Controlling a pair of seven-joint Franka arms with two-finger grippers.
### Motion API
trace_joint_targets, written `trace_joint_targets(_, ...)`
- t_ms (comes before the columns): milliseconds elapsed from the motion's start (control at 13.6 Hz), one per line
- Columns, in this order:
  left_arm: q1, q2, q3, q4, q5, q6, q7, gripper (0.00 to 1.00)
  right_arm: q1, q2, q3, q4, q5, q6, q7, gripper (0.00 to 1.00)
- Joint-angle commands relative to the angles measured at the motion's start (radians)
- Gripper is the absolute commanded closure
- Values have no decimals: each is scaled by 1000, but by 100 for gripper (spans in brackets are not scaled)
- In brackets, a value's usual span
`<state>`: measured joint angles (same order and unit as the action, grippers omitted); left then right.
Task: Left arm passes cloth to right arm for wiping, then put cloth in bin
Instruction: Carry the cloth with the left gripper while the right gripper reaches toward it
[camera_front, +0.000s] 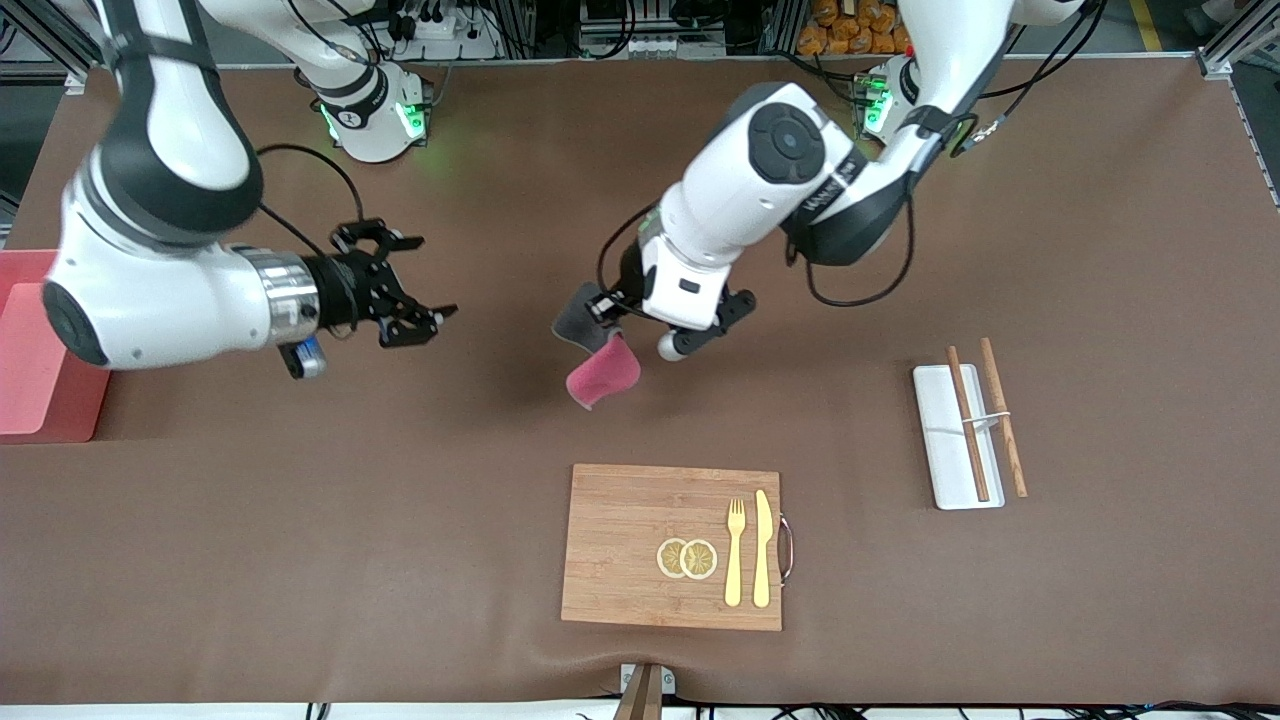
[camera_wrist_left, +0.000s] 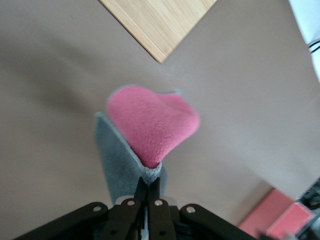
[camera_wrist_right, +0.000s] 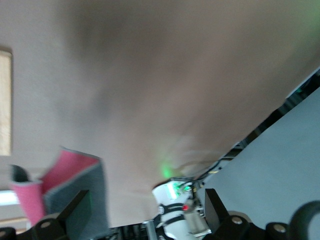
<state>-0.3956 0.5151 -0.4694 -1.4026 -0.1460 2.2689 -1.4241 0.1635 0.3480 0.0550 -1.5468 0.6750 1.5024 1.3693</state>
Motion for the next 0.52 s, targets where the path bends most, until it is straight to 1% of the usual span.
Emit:
trace_joint_targets(0,-40,35,3,33,-18,87,-113,100,25,28,5,-27,46,103,39,0)
trace_joint_targets(147,-65,51,3,34,-18,142,-171,100,54,46,6,-29,63,148,40,0)
trace_joint_targets(221,-78,57,3,40,-18,167,-200,100,74,52,6,-29,99,157,42,0)
trace_joint_targets(368,-98,83,5,68,-18,198,-257,100,108,57,6,-32,124,160,50,0)
trace_joint_targets(442,-101,92,5,79,-18,198,-262,100,117,57,5,-33,124,171,53,4)
